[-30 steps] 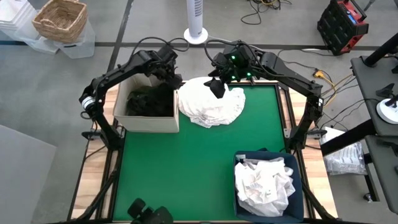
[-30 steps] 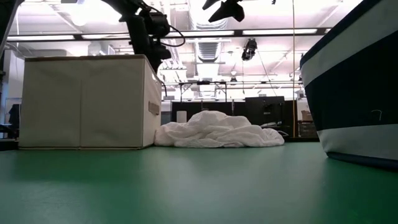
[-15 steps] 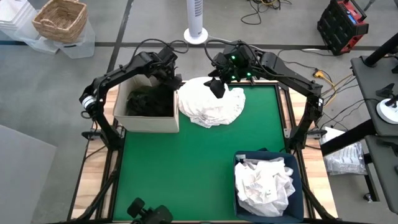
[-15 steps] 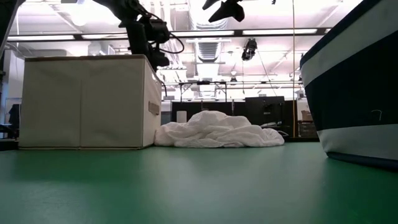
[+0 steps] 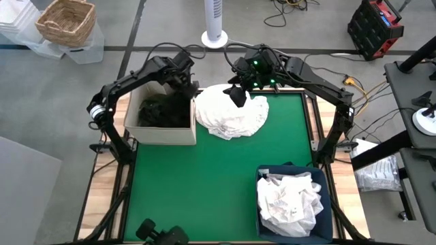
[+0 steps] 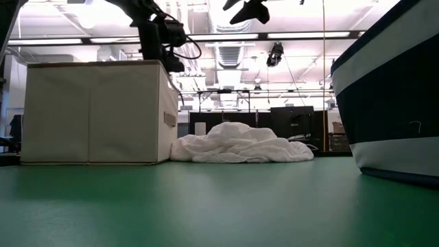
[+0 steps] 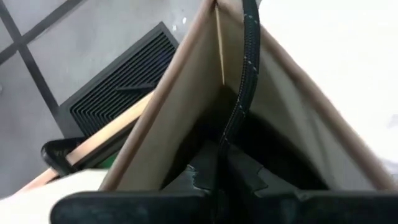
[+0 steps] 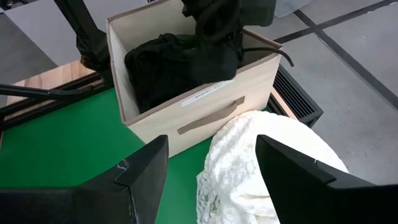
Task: Sort clothes
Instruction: Put the black cloth into the white bin
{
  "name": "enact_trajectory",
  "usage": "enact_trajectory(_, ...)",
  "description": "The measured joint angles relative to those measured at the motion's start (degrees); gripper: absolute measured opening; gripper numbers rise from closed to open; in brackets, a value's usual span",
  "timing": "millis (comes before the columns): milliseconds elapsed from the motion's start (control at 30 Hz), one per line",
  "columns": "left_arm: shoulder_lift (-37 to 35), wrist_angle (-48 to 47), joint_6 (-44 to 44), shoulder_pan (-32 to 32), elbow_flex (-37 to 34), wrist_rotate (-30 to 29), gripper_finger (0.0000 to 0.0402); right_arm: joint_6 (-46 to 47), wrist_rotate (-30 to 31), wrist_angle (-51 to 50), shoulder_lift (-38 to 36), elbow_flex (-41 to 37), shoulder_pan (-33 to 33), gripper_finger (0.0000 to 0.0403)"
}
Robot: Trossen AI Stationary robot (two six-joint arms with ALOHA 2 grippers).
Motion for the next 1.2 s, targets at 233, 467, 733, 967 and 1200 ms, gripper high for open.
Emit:
enact_trajectory(233, -0.09, -12.11, 0.57, -0.24, 4.63, 2.28, 0.0000, 0.00, 0.02, 0.02, 0.00, 0.00, 0.00, 0.0233)
enact_trajectory(467, -0.14, -24.13, 1.30, -1.14, 7.13, 9.05, 0.0000, -0.10, 0.02, 0.10, 0.00, 0.00, 0.00, 0.0233)
enact_trajectory(733, -0.53, -27.96, 2.67, -1.60, 7.10, 9.05, 0.0000, -0.22, 0.04, 0.11, 0.00, 0.00, 0.00, 0.0233)
enact_trajectory(967, -0.78, -27.94, 5.26, -1.52, 6.98, 9.07, 0.0000, -0.22, 0.04, 0.09, 0.00, 0.00, 0.00, 0.0233)
enact_trajectory(1200, -2.76, -27.96, 20.48, -0.62, 6.82, 9.04, 0.0000, -0.13, 0.04, -0.37, 0.00, 0.00, 0.00, 0.0233)
